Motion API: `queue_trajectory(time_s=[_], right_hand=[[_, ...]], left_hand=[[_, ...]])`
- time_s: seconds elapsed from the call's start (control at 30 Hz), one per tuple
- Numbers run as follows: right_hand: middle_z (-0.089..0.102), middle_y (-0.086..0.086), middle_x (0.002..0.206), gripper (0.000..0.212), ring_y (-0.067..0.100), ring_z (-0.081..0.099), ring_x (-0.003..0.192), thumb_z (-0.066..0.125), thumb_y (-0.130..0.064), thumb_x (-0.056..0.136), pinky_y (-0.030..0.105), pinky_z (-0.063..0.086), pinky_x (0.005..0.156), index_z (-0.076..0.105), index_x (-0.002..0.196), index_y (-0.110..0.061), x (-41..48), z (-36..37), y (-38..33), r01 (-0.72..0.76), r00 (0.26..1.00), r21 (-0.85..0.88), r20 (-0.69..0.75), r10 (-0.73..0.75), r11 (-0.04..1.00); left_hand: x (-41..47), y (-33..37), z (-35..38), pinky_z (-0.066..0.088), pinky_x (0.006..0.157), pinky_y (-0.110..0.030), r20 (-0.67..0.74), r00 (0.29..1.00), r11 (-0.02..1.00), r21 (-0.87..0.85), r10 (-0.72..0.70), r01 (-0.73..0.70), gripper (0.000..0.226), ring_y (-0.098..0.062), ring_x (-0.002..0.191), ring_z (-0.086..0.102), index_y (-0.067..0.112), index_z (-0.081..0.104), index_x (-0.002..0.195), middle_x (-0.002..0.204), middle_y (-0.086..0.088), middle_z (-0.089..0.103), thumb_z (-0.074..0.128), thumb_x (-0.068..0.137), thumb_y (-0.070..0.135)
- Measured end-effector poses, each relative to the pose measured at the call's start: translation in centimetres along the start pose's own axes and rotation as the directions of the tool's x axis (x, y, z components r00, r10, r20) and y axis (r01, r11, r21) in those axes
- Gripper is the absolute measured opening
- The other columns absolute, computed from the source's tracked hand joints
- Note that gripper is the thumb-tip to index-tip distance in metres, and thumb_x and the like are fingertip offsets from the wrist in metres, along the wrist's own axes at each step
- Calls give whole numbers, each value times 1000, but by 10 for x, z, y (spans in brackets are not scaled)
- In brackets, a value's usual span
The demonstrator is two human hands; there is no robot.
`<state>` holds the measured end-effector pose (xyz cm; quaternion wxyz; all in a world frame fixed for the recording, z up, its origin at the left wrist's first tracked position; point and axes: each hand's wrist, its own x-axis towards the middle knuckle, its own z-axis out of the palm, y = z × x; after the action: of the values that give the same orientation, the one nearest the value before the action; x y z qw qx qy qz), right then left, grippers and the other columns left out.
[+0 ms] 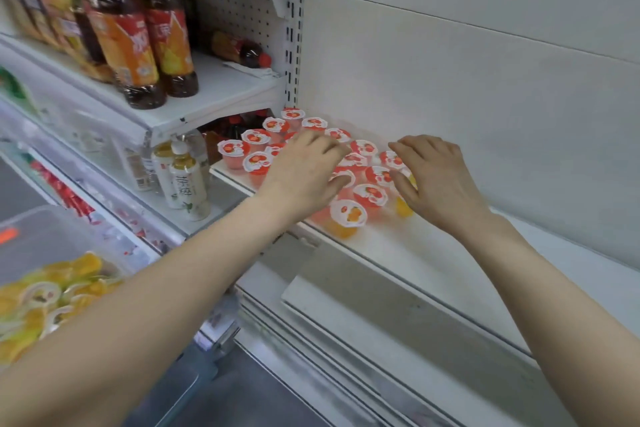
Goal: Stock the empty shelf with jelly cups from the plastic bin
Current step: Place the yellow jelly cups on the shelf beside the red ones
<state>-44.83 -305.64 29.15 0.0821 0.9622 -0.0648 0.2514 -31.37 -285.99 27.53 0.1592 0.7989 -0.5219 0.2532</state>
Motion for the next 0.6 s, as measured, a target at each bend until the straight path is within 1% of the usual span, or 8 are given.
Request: queue_trajectory(time_s=[0.1,0.13,0.27,0.4,0.5,0.6], right_hand=[[62,8,123,48,33,56,115,42,-39,91,45,40,93,60,127,-12,11,0,-49,63,998,10,-7,-63,998],[62,9,124,48,33,55,116,43,-39,91,45,40,93,60,127,-12,16,2,-67,91,996,11,-15,-91,996],[61,9,128,45,34,54,119,50,-37,94,48,40,97,59,129,-11,31,18,-145,199,978,22,-65,-198,980],[59,10,129,48,35,52,119,47,-38,93,49,40,96,56,131,-9,41,37,-229,287,958,111,-55,-283,951],[60,9,126,48,32,52,118,51,-37,90,45,39,93,57,130,-9,42,57,-291,360,933,166,-56,-355,918],[61,9,124,45,30,53,117,61,-31,88,44,40,93,58,127,-10,39,83,-348,419,907,244,-60,-417,875]], left_hand=[[-37,-41,-22,47,96,-45,-38,999,998,58,1,1,44,-30,106,58,10,66,119,112,-9,67,62,87,41],[-53,-56,-30,46,96,-44,-42,999,997,76,-11,15,44,-30,106,58,11,65,120,113,-8,67,62,87,41],[-120,-114,-61,46,93,-46,-30,994,987,116,-105,108,45,-32,104,57,11,64,119,112,-9,66,52,87,41],[-196,-168,-89,47,91,-43,8,974,962,161,-226,222,48,-33,102,58,10,66,117,111,-9,66,45,87,41],[-257,-205,-105,46,90,-41,25,939,924,188,-343,332,47,-34,99,59,11,66,118,109,-9,67,45,87,40],[-319,-236,-109,47,90,-42,31,874,857,216,-485,468,38,-35,101,59,11,66,117,108,-10,68,57,87,34]])
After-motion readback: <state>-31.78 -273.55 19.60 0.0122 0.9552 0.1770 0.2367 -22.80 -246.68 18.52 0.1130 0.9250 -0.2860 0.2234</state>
